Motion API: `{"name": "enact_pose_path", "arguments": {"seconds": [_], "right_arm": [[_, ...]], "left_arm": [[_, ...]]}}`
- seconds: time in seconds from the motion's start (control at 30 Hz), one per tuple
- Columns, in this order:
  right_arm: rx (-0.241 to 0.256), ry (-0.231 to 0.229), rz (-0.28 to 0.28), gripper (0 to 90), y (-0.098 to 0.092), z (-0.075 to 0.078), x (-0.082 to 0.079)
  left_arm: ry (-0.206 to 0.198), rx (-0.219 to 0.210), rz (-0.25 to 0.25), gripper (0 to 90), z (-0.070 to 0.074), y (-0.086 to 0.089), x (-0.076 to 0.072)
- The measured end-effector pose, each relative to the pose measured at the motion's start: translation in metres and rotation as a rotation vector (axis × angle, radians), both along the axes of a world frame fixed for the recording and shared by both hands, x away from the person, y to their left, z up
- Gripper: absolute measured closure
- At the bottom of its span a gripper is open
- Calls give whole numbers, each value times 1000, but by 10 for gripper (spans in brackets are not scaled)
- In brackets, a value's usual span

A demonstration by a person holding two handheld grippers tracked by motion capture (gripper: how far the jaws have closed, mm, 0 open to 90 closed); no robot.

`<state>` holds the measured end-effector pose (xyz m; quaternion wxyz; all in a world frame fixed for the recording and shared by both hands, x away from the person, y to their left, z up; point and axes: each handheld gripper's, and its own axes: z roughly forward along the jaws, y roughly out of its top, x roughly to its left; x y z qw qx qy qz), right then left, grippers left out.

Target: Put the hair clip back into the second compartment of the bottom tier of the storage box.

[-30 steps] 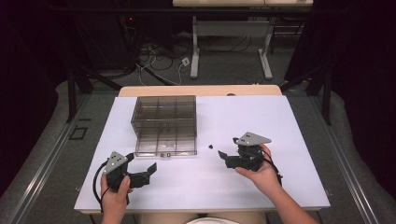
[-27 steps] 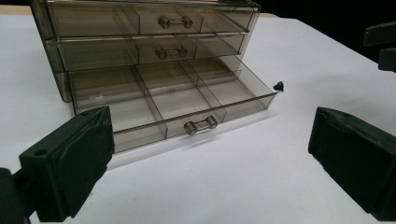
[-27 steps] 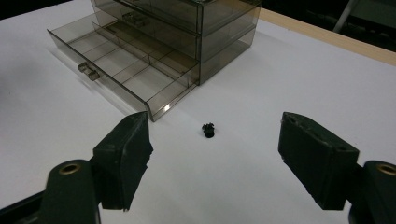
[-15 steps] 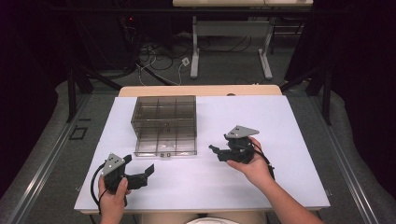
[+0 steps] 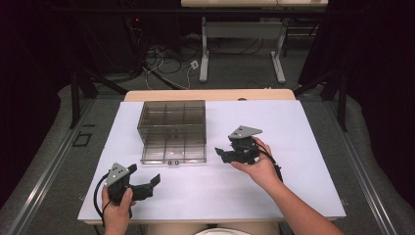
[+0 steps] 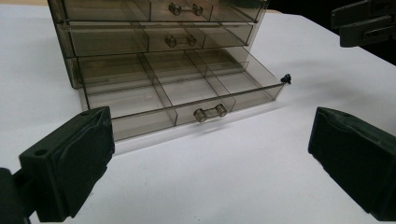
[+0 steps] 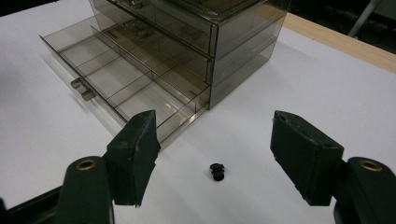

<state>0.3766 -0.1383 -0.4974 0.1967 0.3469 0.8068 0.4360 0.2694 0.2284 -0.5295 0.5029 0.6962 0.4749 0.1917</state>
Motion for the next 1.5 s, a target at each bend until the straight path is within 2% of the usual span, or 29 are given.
{"name": "enact_pose_path", "arguments": {"seconds": [0.17, 0.3, 0.37, 0.53, 0.57, 0.67, 0.7, 0.83, 0.93, 1.1, 1.23, 1.3, 1.4, 1.47, 1.5], "right_arm": [[-22, -2, 5, 314, 3, 0, 8], [-25, 15, 7, 318, 4, -3, 15], [-49, 26, 4, 324, 5, -4, 18], [-70, 50, -2, 333, 7, -9, 25], [-74, 41, -5, 333, 7, -10, 27], [-86, 47, 1, 334, 8, -12, 31], [-99, 61, 5, 336, 8, -12, 32], [-109, 63, -1, 338, 12, -12, 38], [-107, 70, 5, 360, 15, -13, 42], [-129, 103, 14, 397, 19, -12, 47], [-152, 148, 17, 429, 19, -13, 50], [-153, 138, 21, 439, 19, -15, 52], [-165, 159, 19, 463, 19, -17, 53], [-168, 146, 30, 476, 19, -19, 55], [-172, 162, 26, 486, 19, -18, 54]], "left_arm": [[-2, -3, 2, 8, 0, 2, 0], [-2, -3, 7, 8, -2, 3, 0], [1, -3, 5, 8, -2, 3, 0], [1, -7, 6, 8, -2, 3, 0], [1, -7, 5, 8, -3, 3, 0], [7, -8, 1, 8, -3, 3, 0], [10, -10, -1, 8, -3, 3, 0], [12, -10, -3, 8, -4, 3, 1], [12, -12, -2, 8, -4, 3, 1], [16, -16, -2, 8, -5, 3, 1], [18, -18, -3, 8, -5, 4, 1], [17, -18, -3, 8, -5, 4, 1], [18, -19, -5, 8, -5, 4, 1], [18, -19, -5, 8, -5, 3, 1], [18, -18, -5, 8, -6, 3, 1]]}}
